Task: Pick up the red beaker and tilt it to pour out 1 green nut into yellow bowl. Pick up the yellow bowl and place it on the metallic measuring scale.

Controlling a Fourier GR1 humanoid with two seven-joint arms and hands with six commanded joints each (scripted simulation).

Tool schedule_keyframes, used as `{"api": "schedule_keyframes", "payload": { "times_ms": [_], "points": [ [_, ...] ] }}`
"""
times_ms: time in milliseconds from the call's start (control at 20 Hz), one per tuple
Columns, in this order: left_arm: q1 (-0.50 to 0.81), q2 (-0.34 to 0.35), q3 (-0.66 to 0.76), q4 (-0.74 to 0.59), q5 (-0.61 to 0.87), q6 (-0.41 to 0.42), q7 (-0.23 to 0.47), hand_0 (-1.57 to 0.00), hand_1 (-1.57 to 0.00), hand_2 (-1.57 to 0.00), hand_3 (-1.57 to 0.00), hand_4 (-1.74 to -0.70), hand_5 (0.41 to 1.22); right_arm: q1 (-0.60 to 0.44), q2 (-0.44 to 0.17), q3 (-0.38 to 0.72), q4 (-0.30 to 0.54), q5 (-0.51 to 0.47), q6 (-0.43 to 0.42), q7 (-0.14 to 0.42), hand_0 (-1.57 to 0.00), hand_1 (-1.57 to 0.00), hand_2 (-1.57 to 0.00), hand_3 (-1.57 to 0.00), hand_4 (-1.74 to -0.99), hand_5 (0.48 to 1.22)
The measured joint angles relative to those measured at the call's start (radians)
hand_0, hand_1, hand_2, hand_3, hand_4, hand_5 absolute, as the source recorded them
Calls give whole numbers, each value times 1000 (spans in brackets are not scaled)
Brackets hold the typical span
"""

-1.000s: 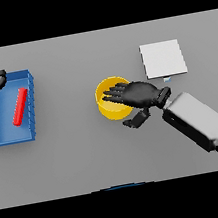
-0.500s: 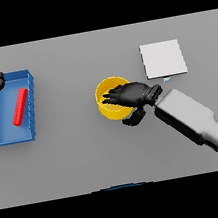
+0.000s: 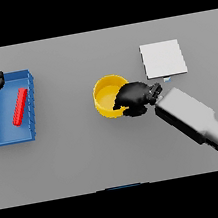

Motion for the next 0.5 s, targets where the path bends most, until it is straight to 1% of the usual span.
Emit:
{"api": "schedule_keyframes", "payload": {
  "times_ms": [100,200,250,300,350,400,450,500],
  "points": [
    [-1,-1,-5,-5,-4,2,-6,1,1,1,1,-784,710,-1,4,-1,-6,-11,21,25,-1384,-1376,-1287,-1106,-1674,1177],
    [-6,-8,-8,0,-7,7,-6,1,1,1,1,-785,712,2,2,-3,-23,-21,43,55,-1451,-1446,-1330,-1171,-1698,1193],
    [-9,-8,-5,9,-5,6,-3,1,1,1,1,-786,707,-5,1,-5,-17,-24,47,47,-1475,-1471,-1353,-1185,-1707,1198],
    [-7,-2,0,-3,2,1,-5,1,1,1,1,-786,704,-5,-11,-10,-34,-30,54,47,-1494,-1491,-1362,-1198,-1714,1203],
    [-9,-7,-4,0,2,0,-10,1,1,1,1,-782,703,-9,-8,-6,-35,-28,45,46,-1510,-1507,-1387,-1195,-1719,1207],
    [-3,-1,-1,0,-1,2,-9,1,1,1,1,-778,704,-11,-17,-14,-52,-39,58,41,-1522,-1520,-1415,-1185,-1724,1209],
    [-4,0,0,3,-2,3,-3,1,1,1,1,-775,706,-6,-30,-21,-68,-45,69,48,-1532,-1530,-1440,-1173,-1727,1212],
    [-7,7,1,1,-4,1,-9,1,1,1,1,-774,706,-14,-46,-32,-102,-54,87,58,-1540,-1538,-1447,-1165,-1730,1214]
  ]
}}
